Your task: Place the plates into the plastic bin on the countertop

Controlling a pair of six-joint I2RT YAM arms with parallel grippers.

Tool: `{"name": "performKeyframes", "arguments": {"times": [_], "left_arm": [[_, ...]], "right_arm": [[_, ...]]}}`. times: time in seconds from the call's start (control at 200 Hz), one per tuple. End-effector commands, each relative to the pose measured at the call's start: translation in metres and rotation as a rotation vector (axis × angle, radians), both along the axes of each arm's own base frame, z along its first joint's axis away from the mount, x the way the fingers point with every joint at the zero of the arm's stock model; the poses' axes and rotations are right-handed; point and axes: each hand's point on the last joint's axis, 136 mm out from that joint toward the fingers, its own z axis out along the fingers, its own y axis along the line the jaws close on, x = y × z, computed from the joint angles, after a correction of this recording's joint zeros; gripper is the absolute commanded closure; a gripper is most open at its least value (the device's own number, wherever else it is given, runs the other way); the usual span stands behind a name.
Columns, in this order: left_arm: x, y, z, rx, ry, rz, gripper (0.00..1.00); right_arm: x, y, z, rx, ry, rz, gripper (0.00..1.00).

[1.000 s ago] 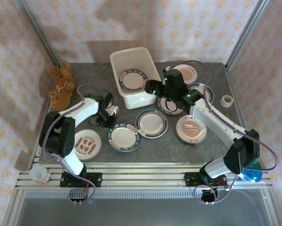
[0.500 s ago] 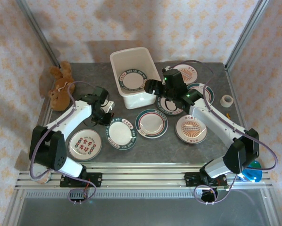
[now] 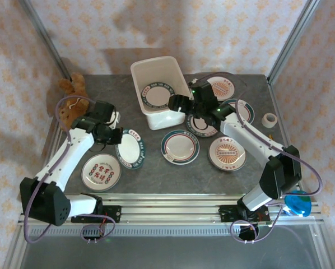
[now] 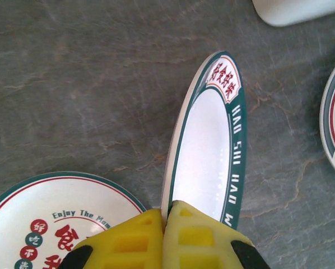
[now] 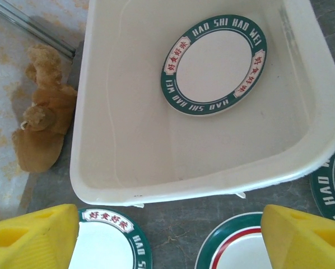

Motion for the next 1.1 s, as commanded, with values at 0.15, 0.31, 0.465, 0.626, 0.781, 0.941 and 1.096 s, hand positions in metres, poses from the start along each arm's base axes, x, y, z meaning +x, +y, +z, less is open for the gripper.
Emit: {"name": "performKeyframes", "arguments": {"times": [0.15, 0.31, 0.465, 0.626, 0.781, 0.941, 1.096], "left_arm": [[0.006, 0.028, 0.04, -0.002, -0.163, 0.188, 1.0], [0.01, 0.038, 0.053, -0.006, -0.212, 0.255, 1.0], [0.013, 0.052, 0.075, 0.004, -0.291, 0.336, 1.0], [0.019, 0.06, 0.107, -0.024, -0.407, 0.404, 1.0], [0.028, 0.06, 0.143, -0.081, -0.527, 0.435, 1.0], [0.034, 0.059, 0.182, -0.112, -0.622, 0.437, 1.0], [0.042, 0.048, 0.226, -0.212, -0.729, 0.42, 1.0]], "right_arm": [[0.012, 0.017, 0.022, 0.053, -0.032, 0.059, 0.16], [0.015, 0.026, 0.022, 0.065, -0.014, 0.088, 0.16], [0.015, 0.034, 0.026, 0.077, -0.011, 0.133, 0.17], [0.017, 0.038, 0.029, 0.075, 0.009, 0.159, 0.17], [0.019, 0.038, 0.043, 0.078, 0.011, 0.189, 0.18], [0.019, 0.036, 0.064, 0.065, -0.028, 0.228, 0.19], [0.016, 0.039, 0.088, 0.091, -0.026, 0.243, 0.19]]}}
